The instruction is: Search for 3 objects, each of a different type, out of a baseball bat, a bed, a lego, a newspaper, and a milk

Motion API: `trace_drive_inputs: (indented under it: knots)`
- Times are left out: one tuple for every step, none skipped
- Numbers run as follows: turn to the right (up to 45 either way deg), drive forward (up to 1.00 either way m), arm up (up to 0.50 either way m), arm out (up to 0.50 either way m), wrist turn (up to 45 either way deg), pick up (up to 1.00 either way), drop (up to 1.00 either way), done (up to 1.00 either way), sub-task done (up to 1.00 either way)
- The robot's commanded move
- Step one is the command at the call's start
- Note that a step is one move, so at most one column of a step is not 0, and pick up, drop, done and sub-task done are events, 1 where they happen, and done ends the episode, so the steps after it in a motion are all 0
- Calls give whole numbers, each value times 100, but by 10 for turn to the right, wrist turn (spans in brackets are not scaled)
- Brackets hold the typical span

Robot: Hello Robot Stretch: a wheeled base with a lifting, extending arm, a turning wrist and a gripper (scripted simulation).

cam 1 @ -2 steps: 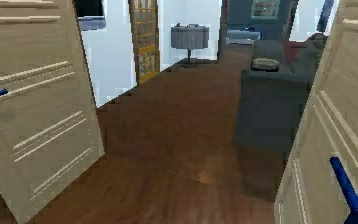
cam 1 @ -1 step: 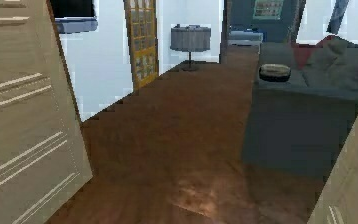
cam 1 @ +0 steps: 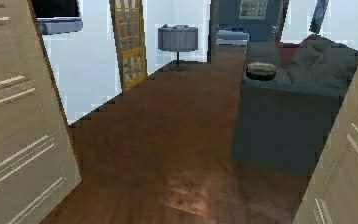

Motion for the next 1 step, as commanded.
trace_drive_inputs:
  knots:
    - [0,100,0,0,0,0,0,0,0]
